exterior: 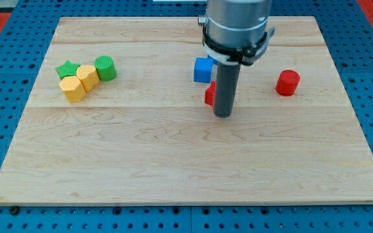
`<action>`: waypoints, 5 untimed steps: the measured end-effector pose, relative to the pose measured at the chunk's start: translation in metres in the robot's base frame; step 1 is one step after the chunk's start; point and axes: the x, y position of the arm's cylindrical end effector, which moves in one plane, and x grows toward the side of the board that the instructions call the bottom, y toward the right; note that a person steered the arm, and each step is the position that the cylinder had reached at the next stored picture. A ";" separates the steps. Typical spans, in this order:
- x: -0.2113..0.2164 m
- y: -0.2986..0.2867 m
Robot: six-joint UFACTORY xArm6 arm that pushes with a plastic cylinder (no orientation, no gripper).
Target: Move the red circle in between the blue triangle and red star
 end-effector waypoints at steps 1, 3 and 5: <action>-0.047 0.000; 0.025 0.085; -0.030 0.130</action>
